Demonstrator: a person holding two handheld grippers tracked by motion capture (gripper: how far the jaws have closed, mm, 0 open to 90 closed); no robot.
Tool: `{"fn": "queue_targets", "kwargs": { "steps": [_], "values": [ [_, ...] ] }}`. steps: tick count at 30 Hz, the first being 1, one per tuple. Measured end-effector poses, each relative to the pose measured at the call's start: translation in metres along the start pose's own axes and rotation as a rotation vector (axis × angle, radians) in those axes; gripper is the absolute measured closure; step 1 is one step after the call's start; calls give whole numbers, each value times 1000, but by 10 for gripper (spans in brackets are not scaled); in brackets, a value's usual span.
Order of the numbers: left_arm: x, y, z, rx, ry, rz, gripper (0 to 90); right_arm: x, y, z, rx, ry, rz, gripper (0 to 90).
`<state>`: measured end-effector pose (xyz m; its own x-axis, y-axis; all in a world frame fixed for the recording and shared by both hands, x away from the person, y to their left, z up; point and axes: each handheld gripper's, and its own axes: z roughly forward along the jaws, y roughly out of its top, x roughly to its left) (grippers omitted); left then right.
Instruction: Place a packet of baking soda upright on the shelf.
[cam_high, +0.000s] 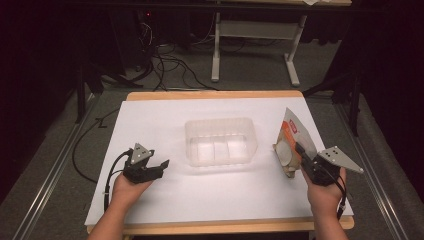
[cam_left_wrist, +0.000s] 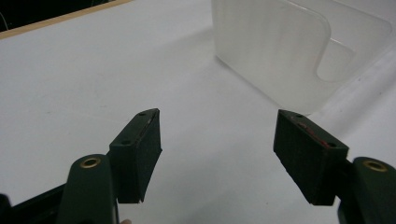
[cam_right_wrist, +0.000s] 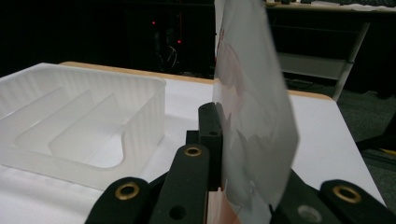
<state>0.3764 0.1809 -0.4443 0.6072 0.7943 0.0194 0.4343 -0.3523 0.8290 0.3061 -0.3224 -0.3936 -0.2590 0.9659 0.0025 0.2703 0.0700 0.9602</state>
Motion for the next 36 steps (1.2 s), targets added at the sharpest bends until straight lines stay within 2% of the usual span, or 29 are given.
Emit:
{"fn": "queue_targets", "kwargs": {
  "steps": [9, 15, 19, 22, 27, 32, 36],
  "values": [
    [-1, 0, -1, -16, 4, 12, 328, 7, 6, -4, -34, 18, 5, 900],
    [0, 0, -2, -24, 7, 14, 328, 16, 14, -8, -65, 39, 34, 900],
    [0, 0, -2, -26, 8, 16, 328, 22, 25, -13, -104, 57, 59, 900],
    [1, 0, -3, -30, 9, 16, 328, 29, 34, -13, -124, 67, 59, 900],
    [2, 0, -4, -33, 7, 12, 328, 33, 46, -9, -128, 72, 57, 900],
    [3, 0, -3, -38, 8, 8, 332, 36, 72, -3, -152, 75, 47, 900],
    [3, 0, -3, -43, 9, 8, 332, 40, 85, 2, -161, 86, 50, 900]
  ]
}}
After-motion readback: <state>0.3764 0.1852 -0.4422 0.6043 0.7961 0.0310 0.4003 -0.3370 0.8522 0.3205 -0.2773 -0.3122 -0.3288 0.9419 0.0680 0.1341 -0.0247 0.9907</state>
